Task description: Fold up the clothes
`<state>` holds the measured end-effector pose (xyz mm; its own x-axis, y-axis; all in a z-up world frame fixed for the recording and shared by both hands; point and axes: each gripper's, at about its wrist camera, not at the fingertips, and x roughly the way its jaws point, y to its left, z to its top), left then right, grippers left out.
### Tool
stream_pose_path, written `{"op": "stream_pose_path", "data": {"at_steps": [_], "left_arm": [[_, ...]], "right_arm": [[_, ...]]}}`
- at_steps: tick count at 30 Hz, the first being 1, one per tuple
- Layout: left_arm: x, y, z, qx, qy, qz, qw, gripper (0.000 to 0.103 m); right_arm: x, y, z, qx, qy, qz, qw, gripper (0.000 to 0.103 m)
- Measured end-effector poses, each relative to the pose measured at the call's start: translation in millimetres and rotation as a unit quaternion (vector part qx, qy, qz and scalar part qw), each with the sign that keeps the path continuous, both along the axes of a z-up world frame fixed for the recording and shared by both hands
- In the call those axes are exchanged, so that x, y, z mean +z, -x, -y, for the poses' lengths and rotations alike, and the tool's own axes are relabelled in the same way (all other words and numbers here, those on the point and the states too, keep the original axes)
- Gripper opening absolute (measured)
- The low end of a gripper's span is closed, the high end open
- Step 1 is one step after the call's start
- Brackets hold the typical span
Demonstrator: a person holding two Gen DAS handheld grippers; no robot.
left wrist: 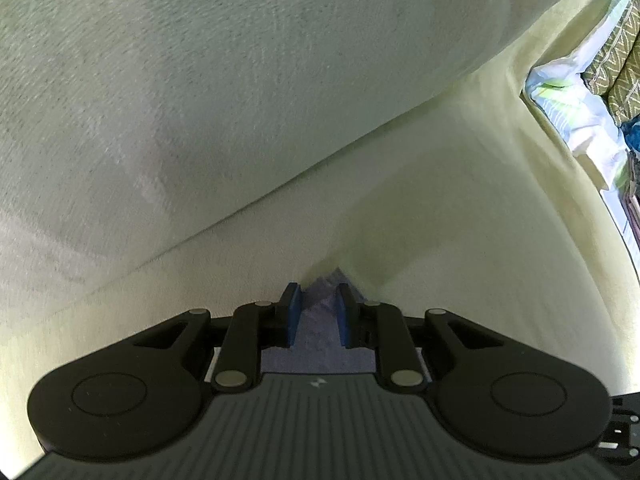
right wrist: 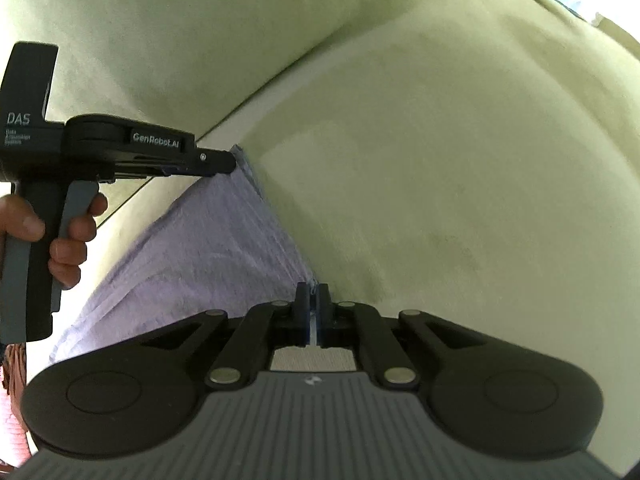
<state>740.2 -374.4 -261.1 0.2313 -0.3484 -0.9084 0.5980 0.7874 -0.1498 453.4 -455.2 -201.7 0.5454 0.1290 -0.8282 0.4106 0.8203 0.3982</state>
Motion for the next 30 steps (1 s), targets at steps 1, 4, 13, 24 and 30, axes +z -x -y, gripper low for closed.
{"op": "stream_pose_path", "data": {"at_steps": [1, 4, 13, 24, 30], "left_arm": [[0.4, 0.4, 0.8, -0.002, -0.001, 0.001, 1.0000, 0.022], [9.8, 4.1, 1.2, -0.010, 0.006, 0.005, 0.9999, 0.022], [43.6, 39.5, -29.8, 0.031, 0.008, -0.014, 0.9994, 0.029], [22.5, 111.7, -2.8, 0.226, 0.083, -0.068, 0.9682, 0.029], [7.8, 129.4, 8.8, 0.323, 0.070, -0.051, 0.9425, 0.029]], "right_arm": [[1.0, -0.1, 0.2, 0.000, 0.001, -0.002, 1.000, 0.002], [4.3, -0.6, 0.7, -0.001, 0.001, -0.006, 1.000, 0.015], [44.6, -40.5, 7.9, 0.131, 0.077, 0.086, 0.985, 0.002], [34.4, -154.7, 21.6, 0.373, 0.045, 0.077, 0.924, 0.011], [20.2, -177.7, 14.8, 0.432, 0.061, 0.073, 0.897, 0.012]]}}
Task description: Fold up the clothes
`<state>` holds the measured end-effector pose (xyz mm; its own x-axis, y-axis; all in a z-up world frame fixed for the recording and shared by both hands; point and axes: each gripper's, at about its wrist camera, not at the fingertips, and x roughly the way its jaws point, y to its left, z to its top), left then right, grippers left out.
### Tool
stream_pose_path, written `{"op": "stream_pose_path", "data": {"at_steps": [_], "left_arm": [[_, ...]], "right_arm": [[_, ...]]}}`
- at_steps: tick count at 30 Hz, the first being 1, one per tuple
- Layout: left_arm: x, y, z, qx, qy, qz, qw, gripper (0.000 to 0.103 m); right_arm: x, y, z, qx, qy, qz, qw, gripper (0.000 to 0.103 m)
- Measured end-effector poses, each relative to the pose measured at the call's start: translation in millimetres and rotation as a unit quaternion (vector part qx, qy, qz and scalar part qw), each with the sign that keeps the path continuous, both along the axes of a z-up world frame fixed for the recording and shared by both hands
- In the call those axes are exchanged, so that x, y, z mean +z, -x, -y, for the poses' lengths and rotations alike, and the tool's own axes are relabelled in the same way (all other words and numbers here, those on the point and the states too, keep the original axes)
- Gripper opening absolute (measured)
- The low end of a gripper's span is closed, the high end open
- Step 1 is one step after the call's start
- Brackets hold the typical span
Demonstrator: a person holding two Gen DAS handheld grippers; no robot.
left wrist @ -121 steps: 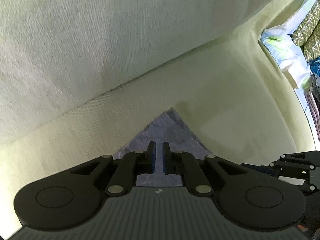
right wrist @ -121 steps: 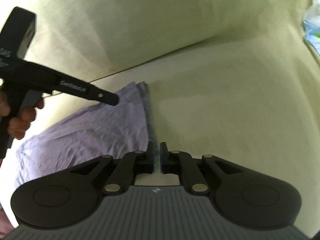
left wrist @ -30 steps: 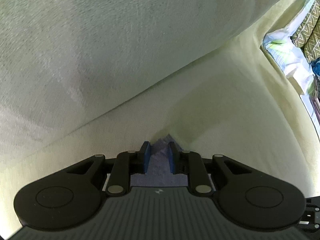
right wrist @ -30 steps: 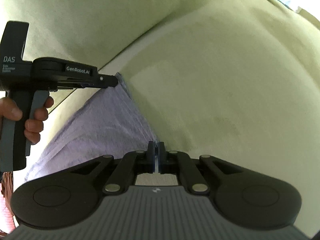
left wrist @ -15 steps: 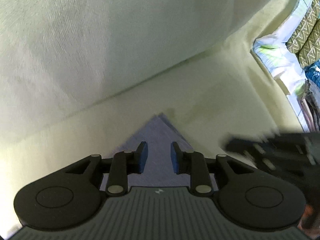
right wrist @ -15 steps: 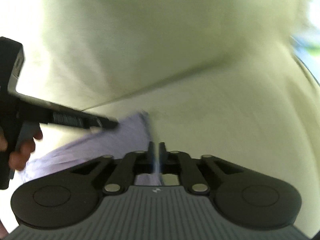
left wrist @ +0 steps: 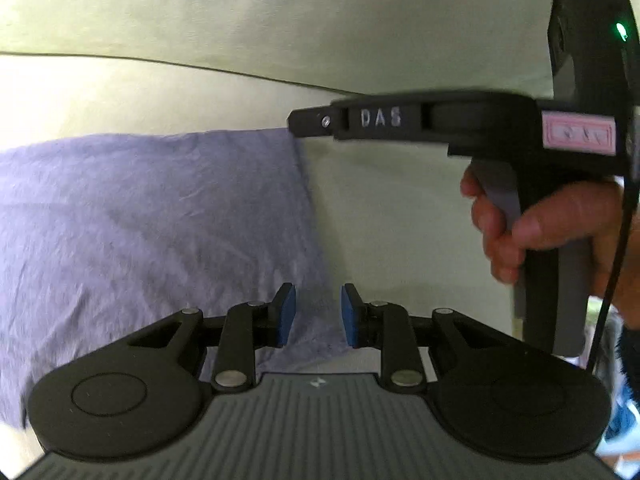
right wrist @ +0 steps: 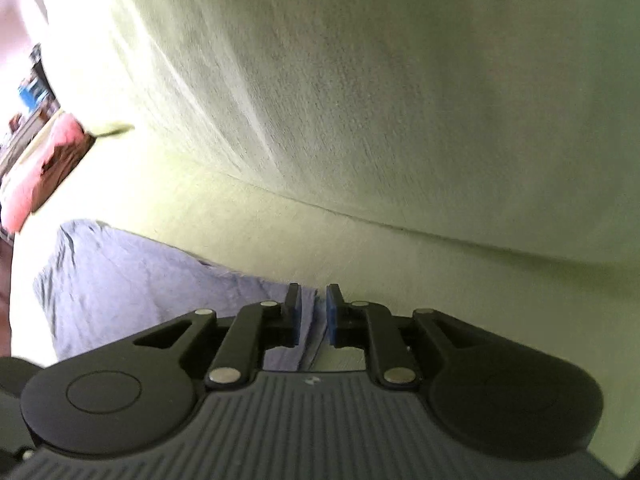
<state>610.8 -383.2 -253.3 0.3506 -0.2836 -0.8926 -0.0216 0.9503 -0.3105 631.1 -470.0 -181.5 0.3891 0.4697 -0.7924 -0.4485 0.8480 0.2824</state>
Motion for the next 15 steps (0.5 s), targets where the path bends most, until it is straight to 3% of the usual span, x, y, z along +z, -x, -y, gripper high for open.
{"op": "stream_pose_path", "data": {"at_steps": [7, 10, 15], "left_arm": [[-2.8, 5.7, 7.2, 0.044, 0.000, 0.000, 0.9990, 0.029], [-3.7, 6.3, 12.7, 0.054, -0.003, 0.000, 0.9985, 0.029], [-4.8, 11.5, 21.0, 0.055, -0.019, 0.005, 0.9983, 0.029]], "right_arm": [[-10.9, -7.5, -4.1, 0.042, 0.005, -0.003, 0.999, 0.013], [-9.3, -4.1, -9.2, 0.063, 0.006, -0.002, 0.998, 0.003], [5.7, 6.7, -1.1, 0.070, 0.009, 0.026, 0.997, 0.001]]}}
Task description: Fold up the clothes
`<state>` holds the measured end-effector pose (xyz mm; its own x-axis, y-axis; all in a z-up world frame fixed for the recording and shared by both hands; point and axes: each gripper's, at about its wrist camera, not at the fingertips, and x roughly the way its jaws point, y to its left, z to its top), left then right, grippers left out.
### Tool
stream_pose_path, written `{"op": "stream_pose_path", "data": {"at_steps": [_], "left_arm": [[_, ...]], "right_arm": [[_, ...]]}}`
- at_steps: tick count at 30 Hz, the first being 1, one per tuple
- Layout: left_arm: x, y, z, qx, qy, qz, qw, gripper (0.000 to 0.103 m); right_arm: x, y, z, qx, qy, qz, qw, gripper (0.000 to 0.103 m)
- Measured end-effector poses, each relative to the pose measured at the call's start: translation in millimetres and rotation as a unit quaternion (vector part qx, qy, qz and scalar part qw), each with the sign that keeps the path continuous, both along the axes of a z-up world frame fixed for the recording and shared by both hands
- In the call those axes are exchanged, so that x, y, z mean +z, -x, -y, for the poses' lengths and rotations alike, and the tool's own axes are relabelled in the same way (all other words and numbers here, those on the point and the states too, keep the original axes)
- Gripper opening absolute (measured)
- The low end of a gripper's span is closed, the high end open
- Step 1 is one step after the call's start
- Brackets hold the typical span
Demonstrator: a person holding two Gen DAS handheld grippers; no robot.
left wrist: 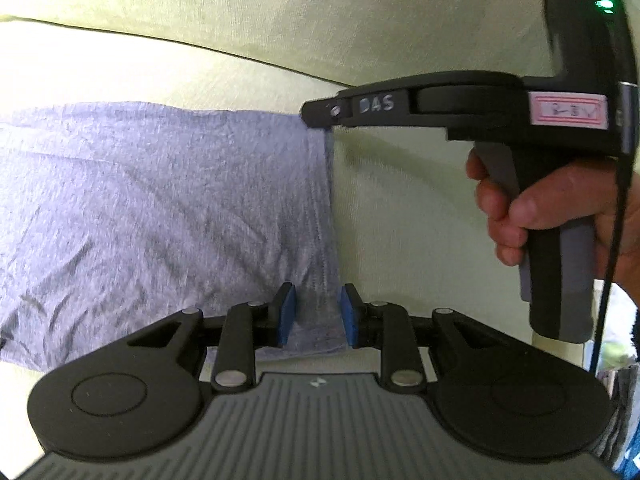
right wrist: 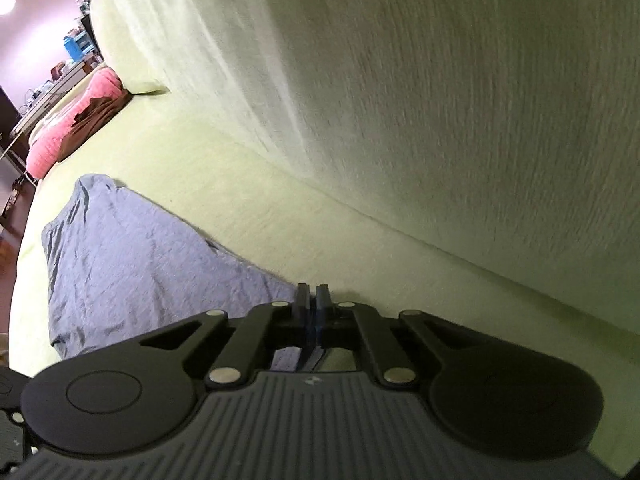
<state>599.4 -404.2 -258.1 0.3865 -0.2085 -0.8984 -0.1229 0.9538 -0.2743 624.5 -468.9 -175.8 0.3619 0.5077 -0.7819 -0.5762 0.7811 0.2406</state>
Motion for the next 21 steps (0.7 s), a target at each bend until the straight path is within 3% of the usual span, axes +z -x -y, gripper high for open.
{"op": "stream_pose_path", "data": {"at_steps": [14, 15, 17, 21], "left_arm": [[4.4, 1.1, 20.2, -0.025, -0.015, 0.003, 0.9996, 0.029], [6.2, 2.7, 20.9, -0.026, -0.015, 0.000, 0.9995, 0.029], [14.6, 6.4, 18.8, -0.025, -0.010, 0.002, 0.9996, 0.029], [30.6, 14.1, 11.1, -0.016, -0.011, 0.027, 0.9994, 0.029]], "right_arm": [[-20.5, -6.3, 6.6, -0.026, 0.008, 0.014, 1.000, 0.000], [-20.0, -6.0, 6.5, -0.029, 0.007, 0.013, 0.999, 0.002], [-13.3, -2.1, 4.0, -0.036, 0.026, 0.021, 0.999, 0.026], [1.0, 6.8, -0.8, -0.036, 0.045, 0.042, 0.997, 0.026]]}}
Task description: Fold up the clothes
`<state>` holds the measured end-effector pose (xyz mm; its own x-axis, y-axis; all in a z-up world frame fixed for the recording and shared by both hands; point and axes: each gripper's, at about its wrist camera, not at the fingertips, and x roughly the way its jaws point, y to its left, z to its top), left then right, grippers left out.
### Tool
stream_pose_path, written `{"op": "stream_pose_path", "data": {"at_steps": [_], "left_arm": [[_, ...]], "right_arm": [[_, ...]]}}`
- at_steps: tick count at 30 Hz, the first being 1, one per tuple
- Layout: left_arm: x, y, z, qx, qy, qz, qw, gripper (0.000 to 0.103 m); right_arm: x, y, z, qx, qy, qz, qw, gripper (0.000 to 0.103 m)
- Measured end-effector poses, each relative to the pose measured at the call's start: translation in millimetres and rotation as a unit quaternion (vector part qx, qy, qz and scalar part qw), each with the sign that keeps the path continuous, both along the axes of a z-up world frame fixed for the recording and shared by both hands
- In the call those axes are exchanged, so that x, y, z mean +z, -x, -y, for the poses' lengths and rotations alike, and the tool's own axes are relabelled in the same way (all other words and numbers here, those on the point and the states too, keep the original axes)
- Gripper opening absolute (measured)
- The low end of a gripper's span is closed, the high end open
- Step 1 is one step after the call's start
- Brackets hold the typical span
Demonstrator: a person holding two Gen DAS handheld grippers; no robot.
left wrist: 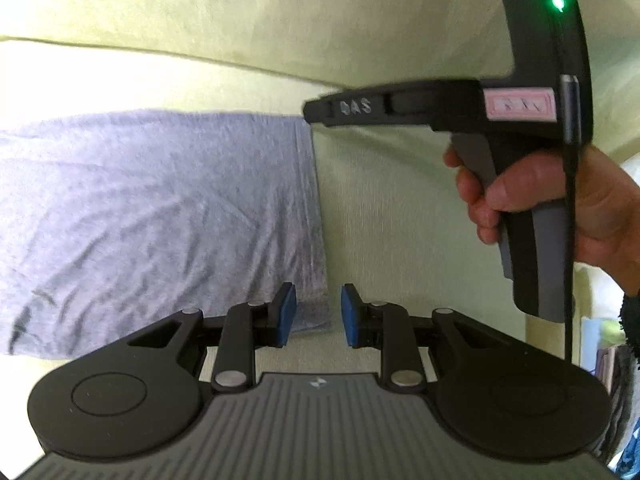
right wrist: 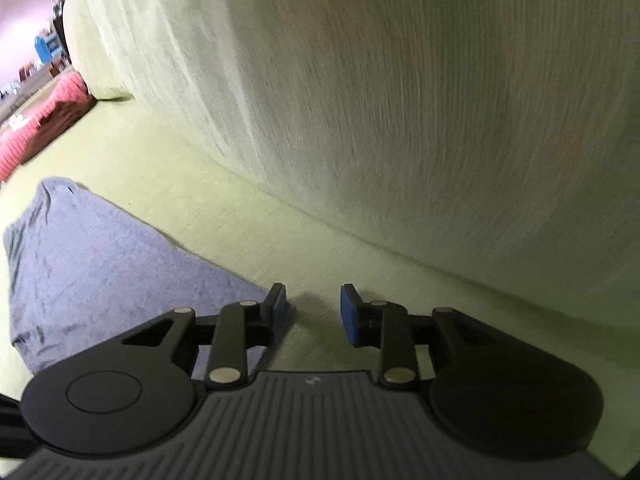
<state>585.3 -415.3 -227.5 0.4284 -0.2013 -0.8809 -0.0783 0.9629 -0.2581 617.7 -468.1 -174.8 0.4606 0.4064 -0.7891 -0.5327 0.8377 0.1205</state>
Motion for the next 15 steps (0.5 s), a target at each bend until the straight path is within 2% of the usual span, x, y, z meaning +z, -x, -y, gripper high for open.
{"op": "stream_pose_path", "data": {"at_steps": [1, 3, 4, 6, 9, 11, 12, 15], "left_arm": [[3.3, 1.1, -3.5, 0.008, 0.003, 0.010, 0.9999, 0.029], [3.9, 3.4, -8.7, 0.021, 0.014, 0.017, 0.9995, 0.029], [0.0, 3.8, -10.0, 0.027, 0.012, 0.017, 0.9994, 0.029], [-8.6, 5.6, -10.3, 0.034, 0.007, 0.013, 0.9993, 0.029], [-21.5, 11.5, -5.6, 0.035, 0.010, 0.003, 0.9993, 0.029], [-20.4, 16.6, 5.1, 0.016, 0.003, 0.017, 0.9997, 0.030], [-19.4, 19.2, 10.7, 0.006, -0.002, 0.024, 0.9997, 0.030], [-9.1, 27.1, 10.8, -0.001, 0.021, 0.022, 0.9995, 0.030]], "right_arm": [[8.9, 5.2, 0.3, 0.000, -0.008, 0.008, 1.000, 0.025], [14.8, 9.6, -0.2, 0.006, -0.017, 0.011, 1.000, 0.006], [17.8, 15.4, -2.8, 0.023, -0.043, 0.006, 0.999, 0.000], [12.7, 21.4, -11.0, 0.049, -0.064, -0.018, 0.997, 0.000], [-0.9, 27.5, -19.7, 0.061, -0.044, -0.030, 0.997, 0.000], [-14.8, 27.8, -16.3, 0.037, -0.018, -0.034, 0.999, 0.000], [-16.0, 26.5, -9.1, 0.018, -0.025, -0.035, 0.999, 0.000], [-9.0, 25.0, -4.2, -0.011, 0.004, -0.029, 0.999, 0.000]]}}
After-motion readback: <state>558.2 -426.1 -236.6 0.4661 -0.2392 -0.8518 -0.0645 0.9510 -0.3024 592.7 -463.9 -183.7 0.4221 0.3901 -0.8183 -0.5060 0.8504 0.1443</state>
